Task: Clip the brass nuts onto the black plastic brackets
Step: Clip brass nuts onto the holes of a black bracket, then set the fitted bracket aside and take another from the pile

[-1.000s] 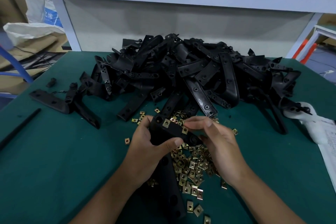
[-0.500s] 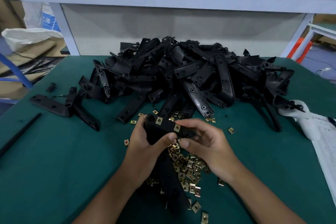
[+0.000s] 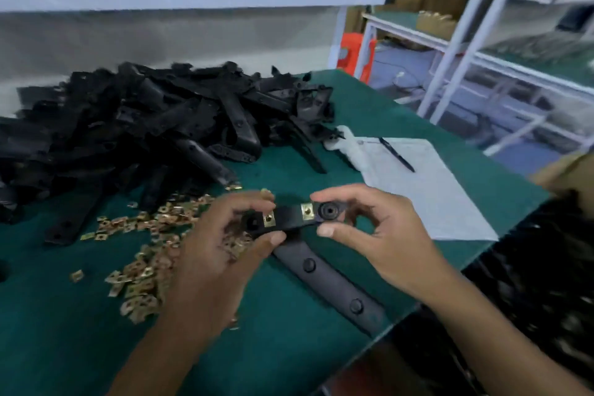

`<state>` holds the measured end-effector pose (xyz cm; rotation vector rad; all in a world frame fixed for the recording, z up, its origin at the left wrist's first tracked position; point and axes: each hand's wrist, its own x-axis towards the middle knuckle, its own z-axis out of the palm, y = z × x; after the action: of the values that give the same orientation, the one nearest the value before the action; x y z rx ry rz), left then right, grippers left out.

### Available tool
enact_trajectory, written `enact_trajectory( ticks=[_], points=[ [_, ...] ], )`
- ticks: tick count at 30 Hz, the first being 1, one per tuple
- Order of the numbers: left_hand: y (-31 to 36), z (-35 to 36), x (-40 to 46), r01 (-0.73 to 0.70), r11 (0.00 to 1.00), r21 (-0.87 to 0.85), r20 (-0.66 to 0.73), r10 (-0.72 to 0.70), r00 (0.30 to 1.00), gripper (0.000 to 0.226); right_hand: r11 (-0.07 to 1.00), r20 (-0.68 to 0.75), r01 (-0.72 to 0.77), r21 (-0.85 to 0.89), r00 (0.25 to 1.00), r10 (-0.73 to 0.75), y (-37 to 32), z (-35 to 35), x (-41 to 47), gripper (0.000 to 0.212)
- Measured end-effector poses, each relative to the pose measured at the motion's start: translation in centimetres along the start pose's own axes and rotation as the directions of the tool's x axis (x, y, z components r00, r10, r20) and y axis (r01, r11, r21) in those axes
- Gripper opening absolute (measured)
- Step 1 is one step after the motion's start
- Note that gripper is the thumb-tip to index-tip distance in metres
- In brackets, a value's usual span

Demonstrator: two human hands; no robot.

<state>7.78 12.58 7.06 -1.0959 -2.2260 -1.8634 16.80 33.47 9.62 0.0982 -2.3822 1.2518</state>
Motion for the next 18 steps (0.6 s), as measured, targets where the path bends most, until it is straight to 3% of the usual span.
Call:
enact_trajectory(
  ticks=[3, 7, 13, 15, 18],
  points=[
    [2.1, 6.3, 0.2, -0.146, 0.988, 0.058, 0.146, 0.136, 0.980, 0.025, 0.990, -0.174, -0.119, -0.074, 0.979, 0.105, 0.6, -5.6, -6.2, 0.031],
    [4.4, 14.9, -0.1, -0.220, 0.975, -0.041, 0.242, 0.223, 0.944, 0.028, 0.950, -0.347, -0.292, -0.110, 0.907, 0.239, 1.0, -11.2, -13.5, 0.028],
    [6.4, 24.0, -0.6, -0.319, 0.939, -0.125, 0.337, 0.343, 0.877, 0.026, 0.881, -0.542, -0.441, -0.172, 0.789, 0.289, 0.3, -16.1, -19.8, 0.026],
    [6.8, 25.9, -0.9, -0.315, 0.941, -0.128, 0.405, 0.339, 0.849, 0.031, 0.857, -0.571, -0.488, -0.166, 0.756, 0.320, 0.7, -17.2, -21.6, 0.027],
    [5.6, 25.7, -2.1, -0.325, 0.944, -0.062, 0.524, 0.308, 0.794, 0.058, 0.747, -0.464, -0.618, -0.247, 0.752, 0.468, 3.2, -17.9, -22.7, 0.042]
  ],
)
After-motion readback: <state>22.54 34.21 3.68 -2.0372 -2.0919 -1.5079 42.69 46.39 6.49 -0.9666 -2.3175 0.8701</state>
